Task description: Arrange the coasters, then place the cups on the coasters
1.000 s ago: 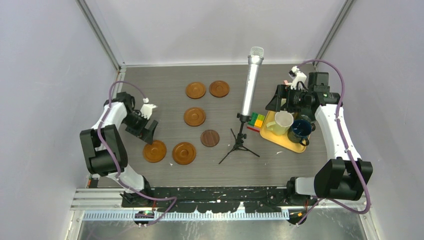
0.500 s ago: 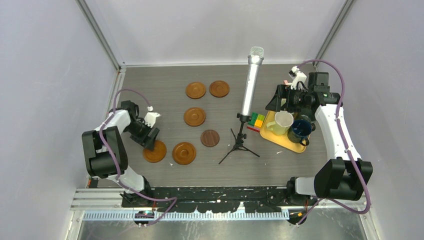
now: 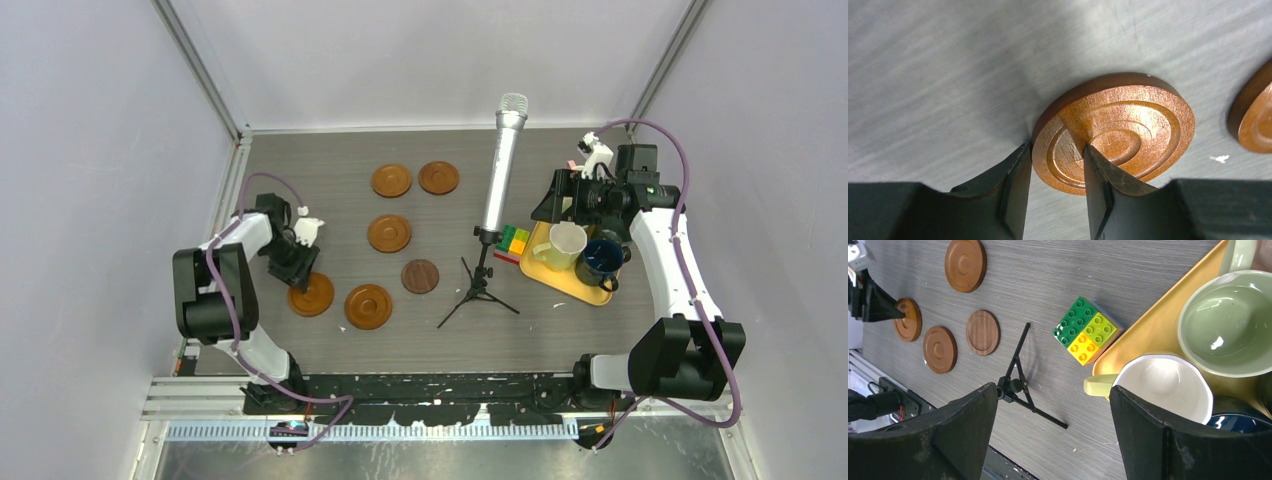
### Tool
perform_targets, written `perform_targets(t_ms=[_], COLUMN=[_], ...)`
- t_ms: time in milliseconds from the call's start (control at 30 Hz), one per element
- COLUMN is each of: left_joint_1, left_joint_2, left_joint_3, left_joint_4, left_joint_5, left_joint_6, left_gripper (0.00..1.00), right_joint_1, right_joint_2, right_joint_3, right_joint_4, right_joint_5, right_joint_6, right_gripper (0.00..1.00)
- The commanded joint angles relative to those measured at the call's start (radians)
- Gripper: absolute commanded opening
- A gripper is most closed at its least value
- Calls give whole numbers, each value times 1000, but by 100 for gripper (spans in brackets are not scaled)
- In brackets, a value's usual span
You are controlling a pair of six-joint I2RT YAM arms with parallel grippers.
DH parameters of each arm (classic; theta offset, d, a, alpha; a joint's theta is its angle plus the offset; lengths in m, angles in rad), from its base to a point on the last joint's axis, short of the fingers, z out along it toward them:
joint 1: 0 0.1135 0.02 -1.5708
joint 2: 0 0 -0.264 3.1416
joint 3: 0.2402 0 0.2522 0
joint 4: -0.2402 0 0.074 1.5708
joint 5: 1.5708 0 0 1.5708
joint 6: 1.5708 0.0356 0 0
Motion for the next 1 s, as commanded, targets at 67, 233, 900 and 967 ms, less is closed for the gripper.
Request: perform_targets(t_ms=[67,233,900,967], left_joint_1=[-64,-84,-106,-106], left_joint_2=[145,268,464,468], left_joint_3=[160,315,595,609], left_joint_4=[161,160,104,99], left_joint_5=[2,-34,-36,-40], left_joint_6=[-112,-189,-252,-252], left_gripper=[38,37,37,37], right_joint_1=[-5,-5,-5,-5], right_joint_2=[-1,11,27,27], right_joint_3=[12,17,23,25], right_joint_4=[26,25,29,29], right_joint_5=[-5,-2,-3,-4], right_joint_6=[-3,-4,0,0], right_gripper=[86,86,86,86])
